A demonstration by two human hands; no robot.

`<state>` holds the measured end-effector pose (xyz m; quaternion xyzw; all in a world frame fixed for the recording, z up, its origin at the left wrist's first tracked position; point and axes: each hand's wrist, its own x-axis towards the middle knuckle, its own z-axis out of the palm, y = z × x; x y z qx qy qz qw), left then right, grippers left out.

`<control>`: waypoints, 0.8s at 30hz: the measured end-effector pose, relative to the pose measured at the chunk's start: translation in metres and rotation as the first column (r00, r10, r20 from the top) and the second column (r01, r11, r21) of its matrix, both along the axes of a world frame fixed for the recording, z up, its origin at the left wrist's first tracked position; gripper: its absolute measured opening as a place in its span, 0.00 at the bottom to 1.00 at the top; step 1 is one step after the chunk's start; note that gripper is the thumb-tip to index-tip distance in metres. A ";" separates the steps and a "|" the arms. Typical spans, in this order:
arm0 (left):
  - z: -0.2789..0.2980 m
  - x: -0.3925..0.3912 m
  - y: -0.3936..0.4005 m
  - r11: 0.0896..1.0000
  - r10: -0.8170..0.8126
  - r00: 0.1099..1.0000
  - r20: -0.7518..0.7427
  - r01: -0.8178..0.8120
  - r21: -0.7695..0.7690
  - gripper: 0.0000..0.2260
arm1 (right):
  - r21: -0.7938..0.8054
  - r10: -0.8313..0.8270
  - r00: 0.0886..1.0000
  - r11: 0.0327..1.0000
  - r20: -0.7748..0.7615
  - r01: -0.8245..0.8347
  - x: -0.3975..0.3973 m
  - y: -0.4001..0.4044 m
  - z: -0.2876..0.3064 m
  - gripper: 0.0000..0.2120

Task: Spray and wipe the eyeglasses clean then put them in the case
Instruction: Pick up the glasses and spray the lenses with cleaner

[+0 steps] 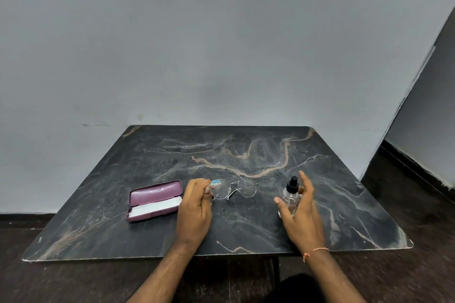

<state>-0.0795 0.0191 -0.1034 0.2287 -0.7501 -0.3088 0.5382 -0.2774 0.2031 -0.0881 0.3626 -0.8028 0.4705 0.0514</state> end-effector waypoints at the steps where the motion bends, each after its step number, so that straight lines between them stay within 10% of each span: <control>1: 0.001 0.001 0.001 1.000 0.000 1.000 -0.006 0.000 0.008 0.11 | 0.000 -0.004 1.000 1.000 -0.003 0.004 0.000 0.000 0.000 0.49; 9: 0.022 0.004 0.009 0.999 -0.007 0.995 -0.095 0.011 0.040 0.10 | 0.016 -0.110 0.985 0.993 -0.135 0.113 0.004 0.013 0.005 0.55; 13: 0.042 0.002 0.016 0.998 -0.002 0.983 -0.185 0.015 0.068 0.12 | -0.226 -0.128 0.955 0.972 -0.267 0.067 0.032 0.009 0.000 0.27; 16: 0.053 0.000 0.027 0.997 -0.024 0.972 -0.233 0.039 0.061 0.10 | -0.199 0.081 0.991 0.975 -0.109 -0.101 0.064 -0.007 0.009 0.02; 18: 0.055 -0.002 0.034 0.997 -0.044 0.968 -0.246 0.057 0.044 0.10 | -0.101 0.221 0.963 0.973 0.156 -0.207 0.082 -0.023 0.016 0.08; 24: 0.048 -0.001 0.038 0.999 -0.021 0.973 -0.230 0.012 -0.041 0.10 | -0.337 0.398 0.309 0.912 0.864 -0.233 0.113 -0.067 0.048 0.18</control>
